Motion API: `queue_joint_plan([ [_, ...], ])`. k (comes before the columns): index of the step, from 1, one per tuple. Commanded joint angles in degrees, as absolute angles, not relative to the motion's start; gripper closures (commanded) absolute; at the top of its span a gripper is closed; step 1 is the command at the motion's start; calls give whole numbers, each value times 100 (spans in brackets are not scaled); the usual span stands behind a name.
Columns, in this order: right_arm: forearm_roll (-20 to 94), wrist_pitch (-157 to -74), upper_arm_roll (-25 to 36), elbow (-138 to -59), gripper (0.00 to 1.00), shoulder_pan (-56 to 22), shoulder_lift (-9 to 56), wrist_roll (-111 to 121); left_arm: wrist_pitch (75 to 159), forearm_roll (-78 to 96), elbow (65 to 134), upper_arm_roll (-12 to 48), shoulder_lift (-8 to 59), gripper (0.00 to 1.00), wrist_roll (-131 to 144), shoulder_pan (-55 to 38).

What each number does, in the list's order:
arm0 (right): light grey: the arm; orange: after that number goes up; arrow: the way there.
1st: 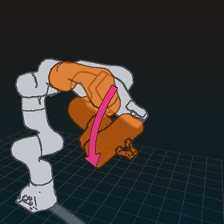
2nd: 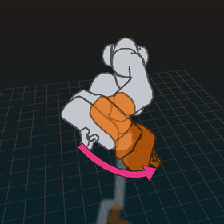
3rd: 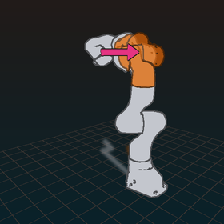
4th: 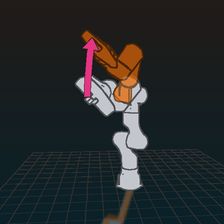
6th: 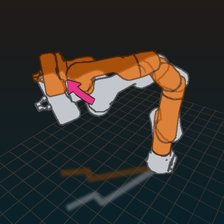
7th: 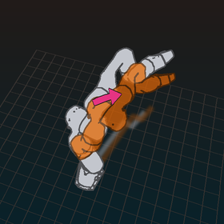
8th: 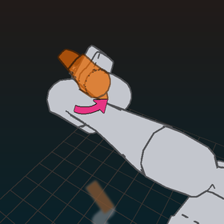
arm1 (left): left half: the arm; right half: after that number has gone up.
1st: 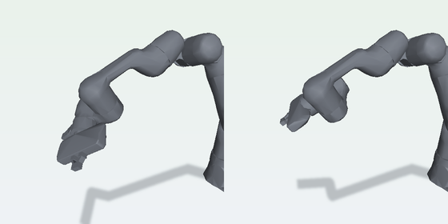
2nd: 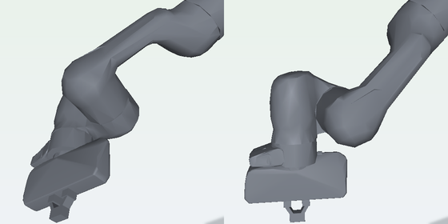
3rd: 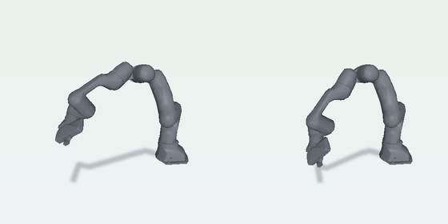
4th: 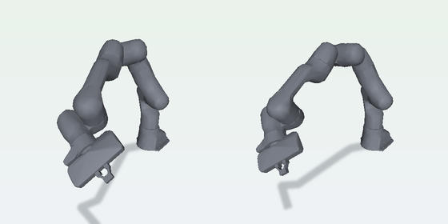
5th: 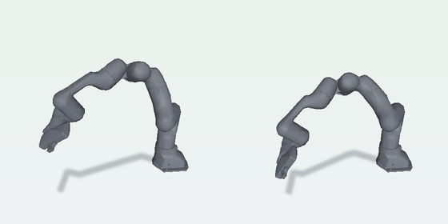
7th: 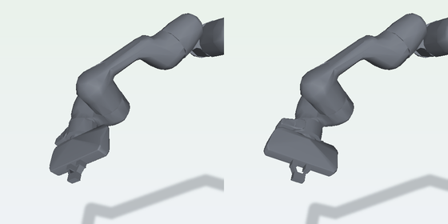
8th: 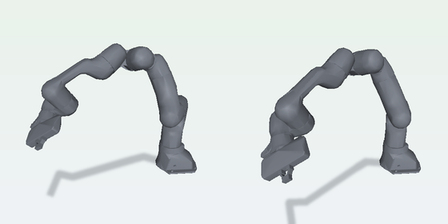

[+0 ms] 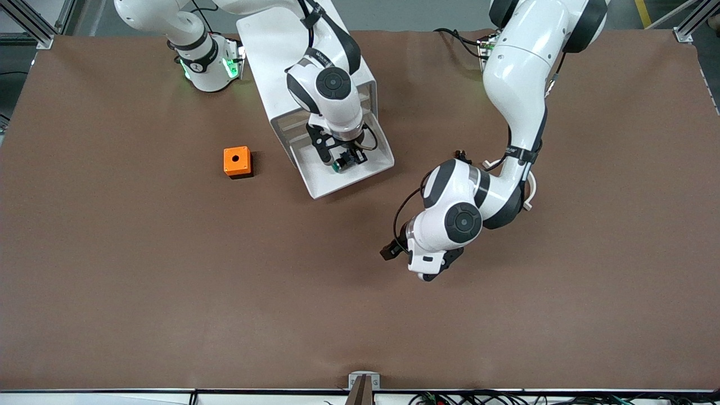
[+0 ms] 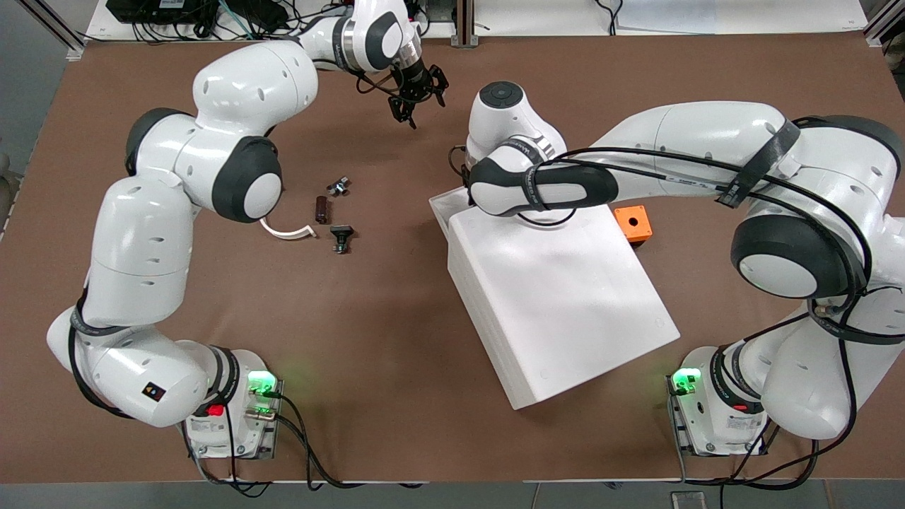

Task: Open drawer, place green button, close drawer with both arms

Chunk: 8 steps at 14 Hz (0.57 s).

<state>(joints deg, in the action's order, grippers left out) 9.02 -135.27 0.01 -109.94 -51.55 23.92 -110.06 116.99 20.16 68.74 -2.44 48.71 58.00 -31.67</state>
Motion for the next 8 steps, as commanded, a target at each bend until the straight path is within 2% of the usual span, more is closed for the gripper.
queue_joint_plan([
  [1,1028,-13491,9,-10890,100,-5212,2531,-11188,11909,1794,6970,-334,4746,0,5573,-3278],
  [2,1028,-13491,9,-10890,100,-5229,2566,-11241,11909,1732,6978,-317,4711,0,5564,-3287],
  [3,1028,-13491,9,-10890,82,-5229,2575,-11241,11909,1671,6987,-299,4615,0,5563,-3322],
  [4,1037,-13491,9,-10881,7,-5229,2584,-11267,11909,1583,6996,-316,4588,0,5563,-3366],
  [5,1028,-13491,9,-10846,0,-5256,2584,-11259,11909,1460,6987,-316,4570,0,5563,-3410],
  [8,958,-12906,17,-10269,0,-5195,2627,-11023,11909,1362,6996,-308,4570,0,5607,-3480],
])
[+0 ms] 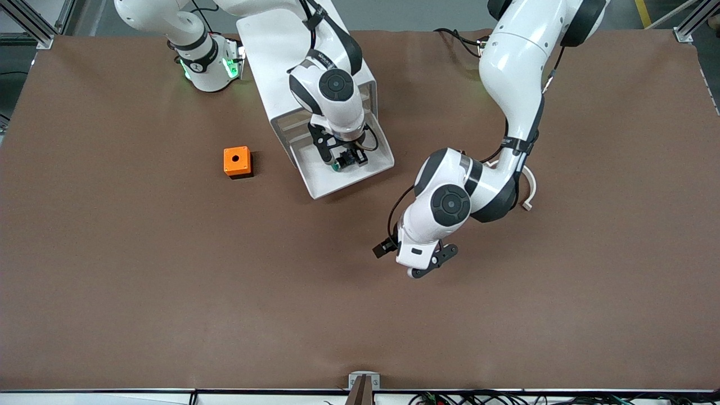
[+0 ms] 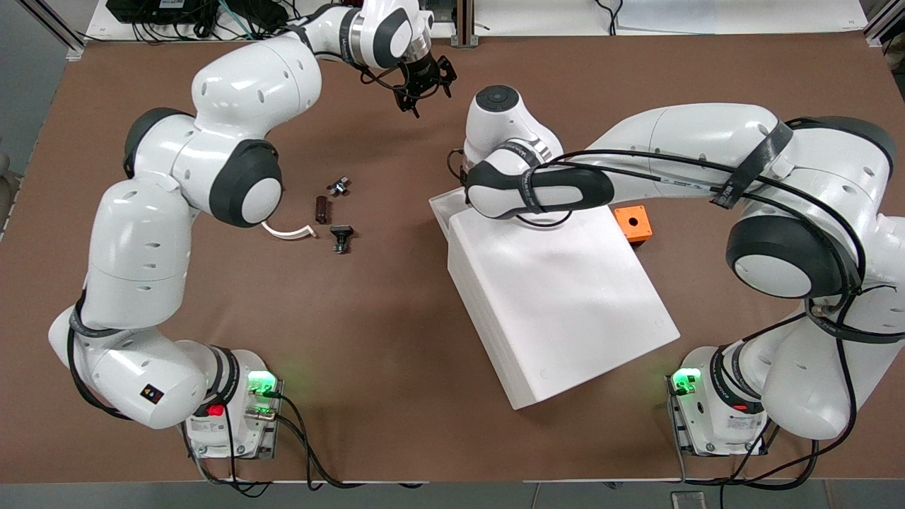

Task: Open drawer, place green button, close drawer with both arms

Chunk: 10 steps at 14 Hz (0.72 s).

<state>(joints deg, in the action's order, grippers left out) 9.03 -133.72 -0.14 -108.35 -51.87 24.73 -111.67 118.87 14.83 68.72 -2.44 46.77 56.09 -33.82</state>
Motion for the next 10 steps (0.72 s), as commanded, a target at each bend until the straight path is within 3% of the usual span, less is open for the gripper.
queue_joint_plan([
  [1,880,-12554,18,-10005,0,-5203,2654,-10552,11909,1328,6996,-360,4570,0,5634,-3602],
  [6,580,-10787,62,-8792,0,-4827,2628,-7774,11918,967,7014,-299,4640,0,5889,-3735],
  [10,571,-9934,70,-8429,0,-4159,2278,-5727,11918,1001,7031,-229,4658,0,5871,-3946],
])
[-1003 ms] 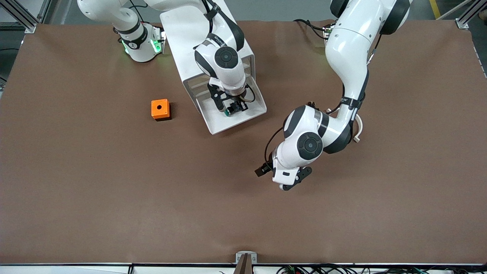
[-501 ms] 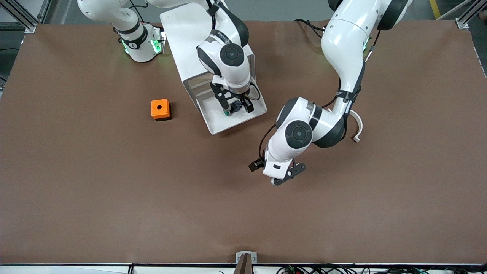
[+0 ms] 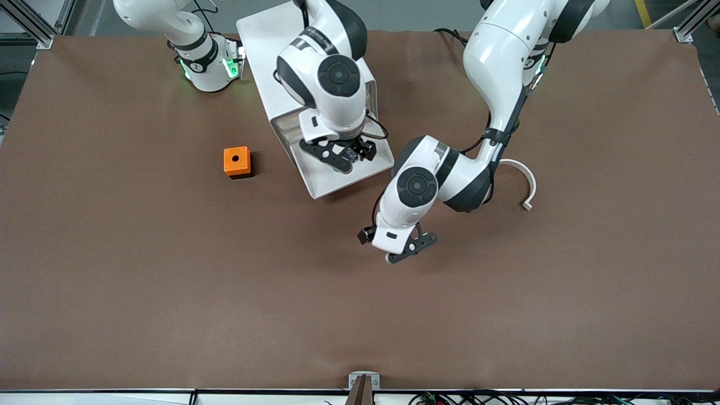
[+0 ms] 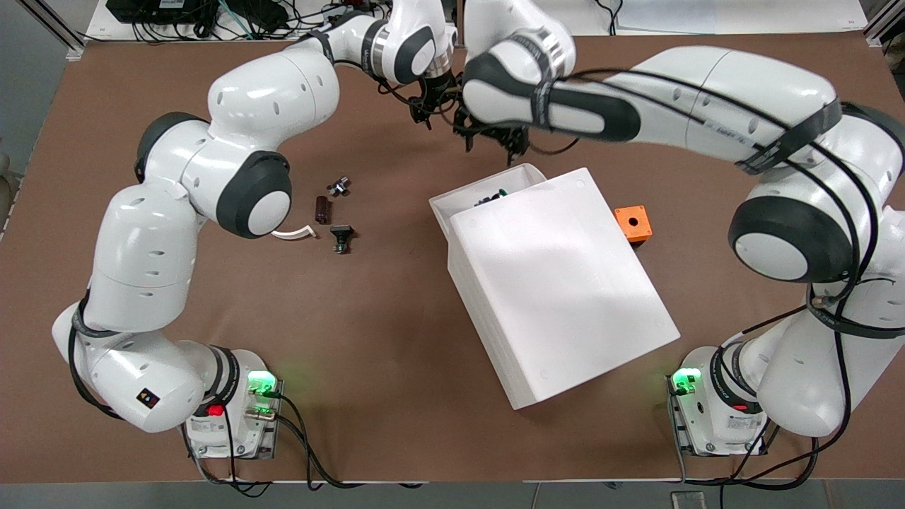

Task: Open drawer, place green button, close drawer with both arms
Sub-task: 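Withdraw the right gripper to rest while the left gripper releases the drawer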

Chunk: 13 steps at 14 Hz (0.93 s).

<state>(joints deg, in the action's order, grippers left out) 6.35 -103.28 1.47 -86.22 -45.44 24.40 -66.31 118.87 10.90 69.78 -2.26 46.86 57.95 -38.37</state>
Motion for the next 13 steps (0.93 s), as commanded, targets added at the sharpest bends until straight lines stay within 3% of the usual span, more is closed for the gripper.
queue_joint_plan([
  [1,571,-9714,70,-8403,0,-3948,2163,-5252,11909,1037,7057,-220,4658,0,5871,-3990],
  [7,229,-8650,70,-8385,0,-2490,1320,-2535,11909,1212,7189,-211,4878,0,5862,-4324],
  [13,88,-8034,79,-8394,0,-1048,941,-460,11909,1617,7286,-211,4922,0,5862,-4623],
])
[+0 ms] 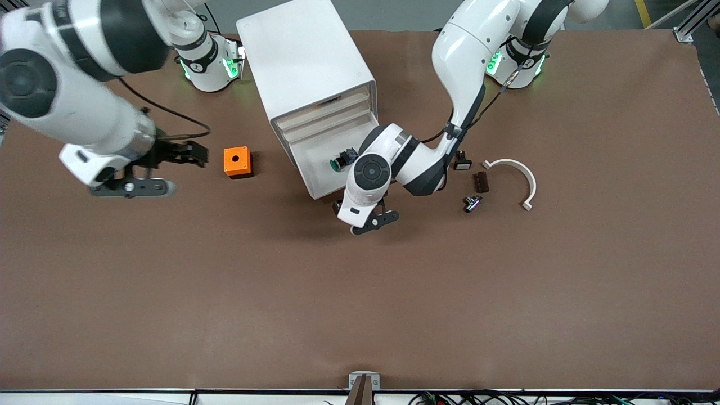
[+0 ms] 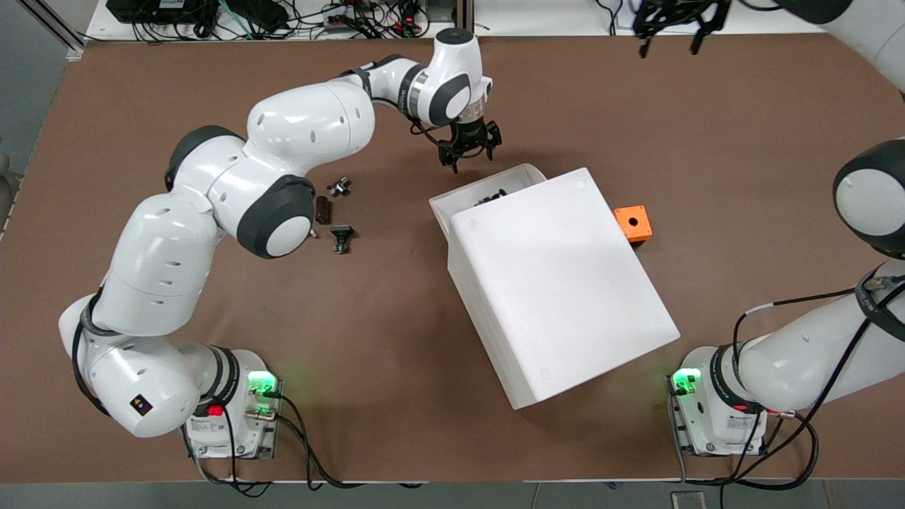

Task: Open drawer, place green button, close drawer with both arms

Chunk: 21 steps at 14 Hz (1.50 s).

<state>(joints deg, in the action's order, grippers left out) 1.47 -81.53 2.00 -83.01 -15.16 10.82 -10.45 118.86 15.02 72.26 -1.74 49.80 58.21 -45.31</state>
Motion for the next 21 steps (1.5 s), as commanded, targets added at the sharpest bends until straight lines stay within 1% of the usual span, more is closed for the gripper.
queue_joint_plan([
  [1,88,-7981,79,-8385,0,-794,932,-161,11909,1678,7304,-211,4904,0,5854,-4658],
  [5,123,-7831,79,-8376,0,51,826,754,11900,1802,7321,-211,4904,0,5854,-4693],
  [9,88,-7857,70,-8218,0,333,835,756,11900,1810,7392,-193,4852,0,5853,-4790],
  [13,88,-7822,62,-8226,0,316,835,485,11874,1811,7392,-114,4843,0,5845,-4825],
  [21,97,-7796,53,-8227,0,299,844,351,11865,1819,7418,272,4869,0,5845,-4843],
])
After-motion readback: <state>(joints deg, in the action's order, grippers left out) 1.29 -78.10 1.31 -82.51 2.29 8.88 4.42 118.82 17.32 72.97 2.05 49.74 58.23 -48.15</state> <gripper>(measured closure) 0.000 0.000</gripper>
